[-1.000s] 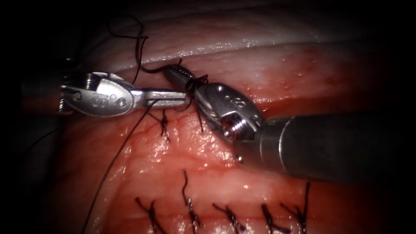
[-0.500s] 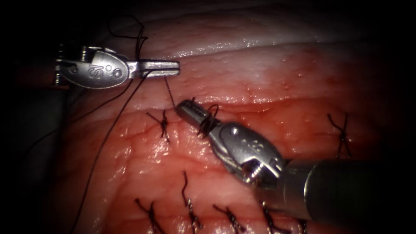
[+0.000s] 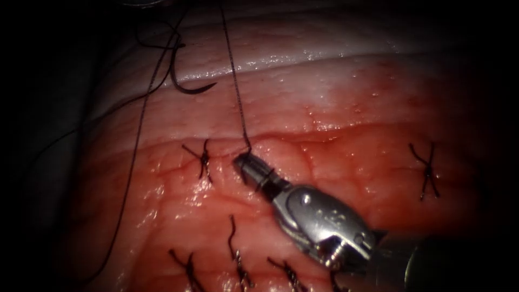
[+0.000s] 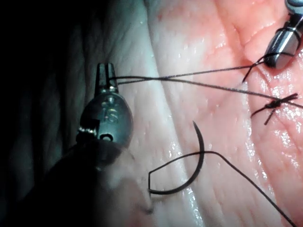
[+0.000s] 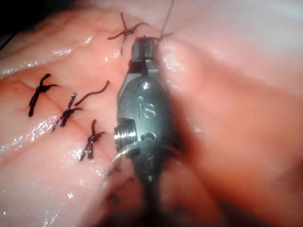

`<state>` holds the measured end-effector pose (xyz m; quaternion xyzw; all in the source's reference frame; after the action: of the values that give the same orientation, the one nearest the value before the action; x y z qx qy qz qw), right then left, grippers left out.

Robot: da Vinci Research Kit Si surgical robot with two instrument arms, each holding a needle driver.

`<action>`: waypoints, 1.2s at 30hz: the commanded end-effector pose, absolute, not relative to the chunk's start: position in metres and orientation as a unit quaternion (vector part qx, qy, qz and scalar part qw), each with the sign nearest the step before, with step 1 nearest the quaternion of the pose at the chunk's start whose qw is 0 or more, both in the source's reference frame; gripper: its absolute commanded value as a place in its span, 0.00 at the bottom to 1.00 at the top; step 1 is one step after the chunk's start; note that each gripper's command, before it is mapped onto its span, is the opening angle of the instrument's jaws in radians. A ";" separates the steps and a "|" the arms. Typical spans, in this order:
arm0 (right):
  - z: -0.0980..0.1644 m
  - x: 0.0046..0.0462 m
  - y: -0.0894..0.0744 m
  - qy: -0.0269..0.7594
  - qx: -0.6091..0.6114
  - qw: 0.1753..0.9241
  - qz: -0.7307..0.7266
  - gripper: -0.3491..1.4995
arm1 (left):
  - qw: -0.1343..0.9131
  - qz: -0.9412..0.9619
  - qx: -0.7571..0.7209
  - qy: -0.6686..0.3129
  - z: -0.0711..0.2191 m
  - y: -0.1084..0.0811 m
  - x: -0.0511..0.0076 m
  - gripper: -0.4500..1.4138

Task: Wound Closure

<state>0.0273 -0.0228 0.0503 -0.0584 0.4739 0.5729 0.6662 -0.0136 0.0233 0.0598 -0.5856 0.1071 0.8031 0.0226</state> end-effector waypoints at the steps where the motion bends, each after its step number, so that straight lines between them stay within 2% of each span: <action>1: 0.051 0.0278 -0.023 0.473 -0.057 0.667 0.573 0.00 | 0.022 0.803 -0.585 0.107 0.060 0.024 -0.0141 0.00; 26: 0.049 0.0268 -0.024 0.462 -0.072 0.691 0.551 0.00 | 0.029 0.814 -0.563 0.141 0.065 0.029 -0.0138 0.00; 36: 0.048 0.0269 -0.024 0.489 -0.062 0.692 0.528 0.00 | 0.030 0.819 -0.550 0.162 0.066 0.031 -0.0134 0.00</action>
<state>0.0261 -0.0241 0.0478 -0.0636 0.4883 0.5279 0.6920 -0.0129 0.0306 0.0662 -0.5477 0.1618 0.8203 0.0314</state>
